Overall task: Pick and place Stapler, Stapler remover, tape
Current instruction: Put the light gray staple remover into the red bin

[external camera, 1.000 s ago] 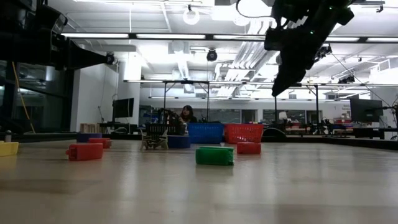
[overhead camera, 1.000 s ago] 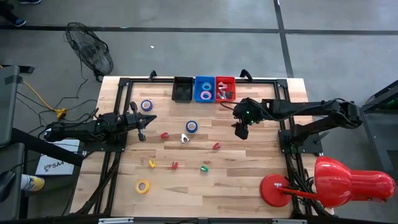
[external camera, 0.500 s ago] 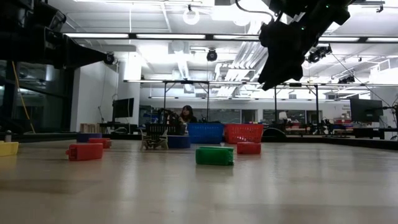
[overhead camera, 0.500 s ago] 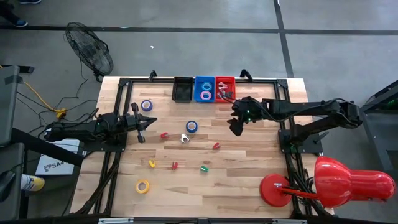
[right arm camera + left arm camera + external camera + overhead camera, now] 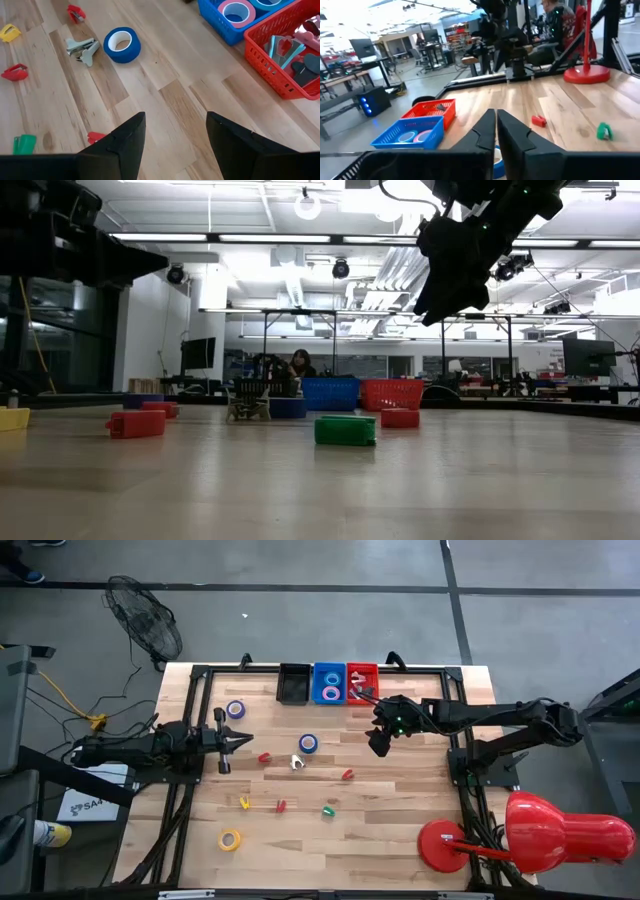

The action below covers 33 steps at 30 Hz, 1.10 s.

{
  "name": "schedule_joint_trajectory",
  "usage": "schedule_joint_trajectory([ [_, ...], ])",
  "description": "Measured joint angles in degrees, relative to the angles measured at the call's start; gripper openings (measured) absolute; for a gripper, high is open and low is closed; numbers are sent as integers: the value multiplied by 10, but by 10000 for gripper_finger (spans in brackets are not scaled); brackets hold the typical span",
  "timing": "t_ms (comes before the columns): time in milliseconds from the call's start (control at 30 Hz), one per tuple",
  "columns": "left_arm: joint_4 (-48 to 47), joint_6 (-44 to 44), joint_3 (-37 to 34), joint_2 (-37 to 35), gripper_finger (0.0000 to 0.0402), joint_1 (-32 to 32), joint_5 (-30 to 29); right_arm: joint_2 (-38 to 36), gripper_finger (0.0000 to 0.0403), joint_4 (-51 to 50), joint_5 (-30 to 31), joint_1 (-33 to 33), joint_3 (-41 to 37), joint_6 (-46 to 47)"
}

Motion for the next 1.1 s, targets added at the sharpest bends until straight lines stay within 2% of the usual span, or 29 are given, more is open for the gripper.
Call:
schedule_joint_trajectory([
  [100,10,-1,0,0,64,0,-3,0,201,0,0,0,0,-14],
  [233,15,-42,0,10,142,0,-30,0,201,-1,0,0,0,-32],
  [333,54,-46,0,39,193,0,-40,0,201,-8,0,0,0,-45],
  [400,65,-46,13,70,212,0,-49,0,201,-12,1,0,0,-54],
  [533,64,-34,67,163,221,0,-53,0,201,-18,0,0,0,-71],
  [633,46,-17,117,248,222,0,-35,0,201,-25,0,0,0,-82],
  [900,-151,56,269,447,220,3,32,0,201,-48,-1,0,0,-106],
  [1100,-231,147,341,541,189,80,162,0,201,-67,-1,-1,0,-121],
])
